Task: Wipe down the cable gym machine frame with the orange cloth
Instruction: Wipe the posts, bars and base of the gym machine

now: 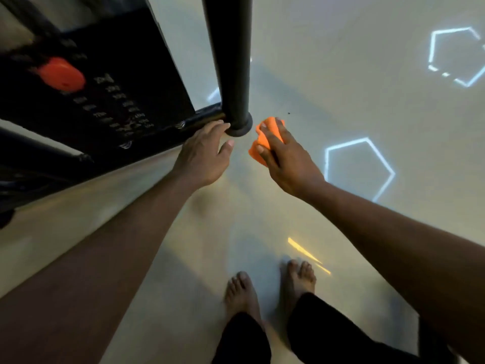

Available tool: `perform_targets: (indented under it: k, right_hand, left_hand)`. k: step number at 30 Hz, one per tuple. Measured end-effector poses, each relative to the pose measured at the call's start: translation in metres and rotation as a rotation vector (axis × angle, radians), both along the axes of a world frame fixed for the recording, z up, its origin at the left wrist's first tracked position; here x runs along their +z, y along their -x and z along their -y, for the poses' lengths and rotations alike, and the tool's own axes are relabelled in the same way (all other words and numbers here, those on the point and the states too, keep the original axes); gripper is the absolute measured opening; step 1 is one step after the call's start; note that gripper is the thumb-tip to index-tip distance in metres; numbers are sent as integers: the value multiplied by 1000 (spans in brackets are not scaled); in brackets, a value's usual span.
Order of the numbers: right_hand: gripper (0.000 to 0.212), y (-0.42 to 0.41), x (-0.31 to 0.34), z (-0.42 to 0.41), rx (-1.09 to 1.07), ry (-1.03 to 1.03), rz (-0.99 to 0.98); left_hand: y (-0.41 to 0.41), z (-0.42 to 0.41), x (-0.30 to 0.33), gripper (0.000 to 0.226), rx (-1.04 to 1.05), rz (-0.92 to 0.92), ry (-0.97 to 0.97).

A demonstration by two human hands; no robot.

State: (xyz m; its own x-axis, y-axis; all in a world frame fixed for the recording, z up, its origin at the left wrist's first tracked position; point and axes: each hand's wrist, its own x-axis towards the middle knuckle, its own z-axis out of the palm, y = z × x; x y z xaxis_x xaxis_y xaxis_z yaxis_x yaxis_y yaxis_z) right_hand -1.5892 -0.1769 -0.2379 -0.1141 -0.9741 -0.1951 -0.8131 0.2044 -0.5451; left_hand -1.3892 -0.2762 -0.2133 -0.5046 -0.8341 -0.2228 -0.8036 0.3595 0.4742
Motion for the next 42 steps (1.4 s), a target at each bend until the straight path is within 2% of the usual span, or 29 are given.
perform_targets:
  k: [8, 12, 16, 20, 23, 30, 36, 42]
  right_hand:
    - [59, -18, 316, -66, -14, -69, 21]
    - [61, -31, 449, -96, -48, -60, 20]
    - [63, -47, 561, -122, -119, 5, 10]
    - [61, -64, 641, -133, -183, 98, -8]
    - [61, -72, 686, -132, -194, 162, -51]
    - [65, -63, 746, -88, -246, 280, -125]
    - [66, -30, 796, -24, -250, 393, -148]
    - [64, 15, 828, 56, -210, 530, -154]
  left_hand:
    - [-21, -55, 310, 52, -209, 82, 14]
    - [-40, -76, 443, 55, -290, 126, 82]
    - [-61, -96, 554, 56, -331, 95, 128]
    - [-72, -107, 641, 59, -323, 21, 212]
    - [-71, -108, 686, 58, -324, -43, 267]
    - [-61, -68, 748, 58, -317, -135, 400]
    - [-33, -7, 781, 61, -283, -203, 480]
    - [11, 61, 799, 68, -168, -342, 665]
